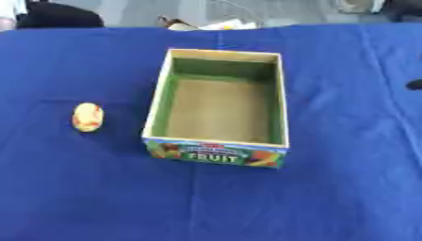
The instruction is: Pick up objects on the table and place them in the box.
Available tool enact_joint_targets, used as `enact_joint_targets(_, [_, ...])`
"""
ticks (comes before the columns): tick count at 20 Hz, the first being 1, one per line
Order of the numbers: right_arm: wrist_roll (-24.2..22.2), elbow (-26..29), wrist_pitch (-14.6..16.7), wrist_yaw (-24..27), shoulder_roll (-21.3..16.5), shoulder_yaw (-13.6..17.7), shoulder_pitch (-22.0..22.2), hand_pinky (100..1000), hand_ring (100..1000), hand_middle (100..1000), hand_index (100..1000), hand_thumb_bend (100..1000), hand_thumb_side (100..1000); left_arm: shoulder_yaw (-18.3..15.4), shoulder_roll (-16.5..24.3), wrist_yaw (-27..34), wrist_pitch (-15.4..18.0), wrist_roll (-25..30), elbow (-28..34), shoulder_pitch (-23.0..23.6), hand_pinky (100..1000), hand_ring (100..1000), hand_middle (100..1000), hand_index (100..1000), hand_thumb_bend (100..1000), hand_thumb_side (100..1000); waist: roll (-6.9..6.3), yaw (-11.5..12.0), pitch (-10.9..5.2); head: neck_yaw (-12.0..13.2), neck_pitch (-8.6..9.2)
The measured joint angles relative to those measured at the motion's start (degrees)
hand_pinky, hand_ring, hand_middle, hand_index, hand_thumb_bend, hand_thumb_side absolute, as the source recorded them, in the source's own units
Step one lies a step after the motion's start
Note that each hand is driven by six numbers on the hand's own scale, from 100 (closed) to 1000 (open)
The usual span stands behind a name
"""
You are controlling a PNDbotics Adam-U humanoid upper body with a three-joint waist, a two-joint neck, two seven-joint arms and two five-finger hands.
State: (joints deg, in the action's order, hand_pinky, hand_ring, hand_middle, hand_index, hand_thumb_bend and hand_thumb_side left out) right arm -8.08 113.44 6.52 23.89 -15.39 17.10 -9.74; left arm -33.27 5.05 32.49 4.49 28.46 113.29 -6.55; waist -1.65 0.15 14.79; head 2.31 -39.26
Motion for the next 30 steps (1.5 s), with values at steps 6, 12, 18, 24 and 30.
enact_joint_targets(6, [0.1,0.0,-0.1,0.0,0.0,0.1,0.0,559,771,526,868,100,1000,0.0,0.0,0.0,-0.2,-0.2,0.0,0.0,573,493,544,810,100,1000,0.34,0.2,-0.07,0.0,0.00])
enact_joint_targets(12, [0.1,0.0,0.0,0.0,0.0,0.1,0.2,559,771,526,867,100,1000,0.0,2.7,-0.6,2.0,-0.4,0.0,0.0,567,491,548,816,100,986,0.39,0.2,-0.10,-0.2,-0.48])
enact_joint_targets(18, [0.1,0.0,0.1,0.3,0.0,0.1,0.2,559,770,526,865,100,1000,1.7,10.2,-3.2,10.0,-1.6,0.0,-0.4,567,498,554,820,100,915,0.43,-0.5,-0.38,-3.2,-2.02])
enact_joint_targets(24, [0.2,0.0,0.4,0.5,0.0,0.1,0.3,559,771,526,866,100,1000,3.5,17.3,-7.0,17.2,-4.7,-2.7,-2.0,568,507,557,830,100,826,0.66,-0.6,-0.38,-4.0,-2.66])
enact_joint_targets(30, [0.2,0.0,0.5,0.4,0.0,0.1,0.5,558,771,525,865,100,1000,5.0,25.7,-12.5,26.3,-8.8,-9.5,-4.2,570,525,557,841,100,745,0.28,-0.5,-0.18,-2.7,-3.32])
